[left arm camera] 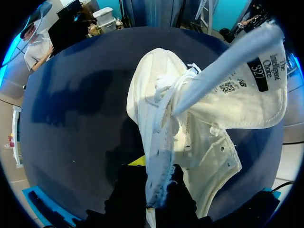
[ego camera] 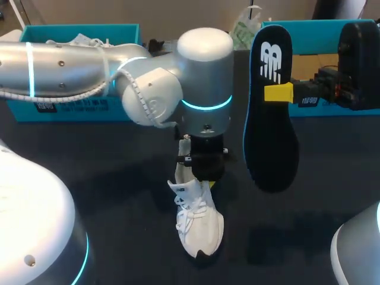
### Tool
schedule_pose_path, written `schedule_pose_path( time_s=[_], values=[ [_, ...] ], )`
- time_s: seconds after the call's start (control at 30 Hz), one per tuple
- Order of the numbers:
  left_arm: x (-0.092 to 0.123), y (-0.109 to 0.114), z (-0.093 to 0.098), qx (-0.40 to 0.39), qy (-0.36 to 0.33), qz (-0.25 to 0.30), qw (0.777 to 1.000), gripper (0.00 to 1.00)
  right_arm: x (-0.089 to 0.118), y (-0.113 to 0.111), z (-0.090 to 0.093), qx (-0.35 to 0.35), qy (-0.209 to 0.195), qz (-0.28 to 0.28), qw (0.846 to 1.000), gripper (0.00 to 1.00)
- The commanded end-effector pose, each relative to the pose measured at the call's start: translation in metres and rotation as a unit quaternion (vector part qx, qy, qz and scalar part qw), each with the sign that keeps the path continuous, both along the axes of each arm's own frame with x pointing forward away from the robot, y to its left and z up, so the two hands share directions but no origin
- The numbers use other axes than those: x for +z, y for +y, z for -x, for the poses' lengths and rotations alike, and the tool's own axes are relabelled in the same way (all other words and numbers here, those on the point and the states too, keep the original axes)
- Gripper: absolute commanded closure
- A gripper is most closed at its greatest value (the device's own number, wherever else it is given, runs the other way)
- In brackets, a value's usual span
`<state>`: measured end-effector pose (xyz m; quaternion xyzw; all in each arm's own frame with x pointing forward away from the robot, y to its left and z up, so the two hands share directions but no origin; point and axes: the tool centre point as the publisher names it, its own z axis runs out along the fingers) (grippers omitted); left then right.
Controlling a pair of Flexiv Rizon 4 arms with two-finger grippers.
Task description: Take the shoe out of the shoebox, open the shoe tongue, remove and reinsert the insole, then place the shoe into the shoebox
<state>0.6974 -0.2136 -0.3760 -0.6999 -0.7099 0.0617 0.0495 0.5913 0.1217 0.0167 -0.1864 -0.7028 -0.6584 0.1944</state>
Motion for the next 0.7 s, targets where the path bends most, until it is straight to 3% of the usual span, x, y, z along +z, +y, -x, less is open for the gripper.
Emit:
schedule_pose_path(
  time_s=[0.03,0.37,0.4,0.43,0.5,0.53,0.63,0.7],
  values=[
    [-0.012,-0.015,-0.005,0.001,0.003,-0.012,1.0,1.0,0.001,0.002,-0.003,0.002,0.001,0.001,1.0,1.0],
    [-0.023,-0.021,-0.013,0.0,-0.018,-0.011,1.0,0.97,0.001,0.002,-0.003,0.002,0.001,0.001,1.0,1.0],
    [-0.024,-0.022,-0.014,0.0,-0.018,-0.011,1.0,0.74,0.001,0.002,-0.003,0.002,0.001,0.001,1.0,1.0],
    [-0.023,-0.022,-0.015,0.0,-0.016,-0.011,1.0,0.58,0.001,0.002,-0.003,0.002,0.001,0.001,1.0,1.0],
    [-0.022,-0.023,-0.017,0.001,-0.015,-0.01,1.0,0.46,0.001,0.002,-0.003,0.002,0.001,0.001,1.0,1.0],
    [-0.02,-0.023,-0.018,0.002,-0.014,-0.008,1.0,0.28,0.001,0.002,-0.003,0.002,0.001,0.001,1.0,1.0],
    [-0.013,-0.021,-0.019,0.0,-0.012,0.003,1.0,0.0,0.001,0.002,-0.003,0.002,0.001,0.001,1.0,1.0],
    [-0.004,-0.019,-0.019,-0.002,-0.013,0.018,1.0,0.0,0.001,0.002,-0.003,0.002,0.001,0.001,1.0,1.0]
  ],
)
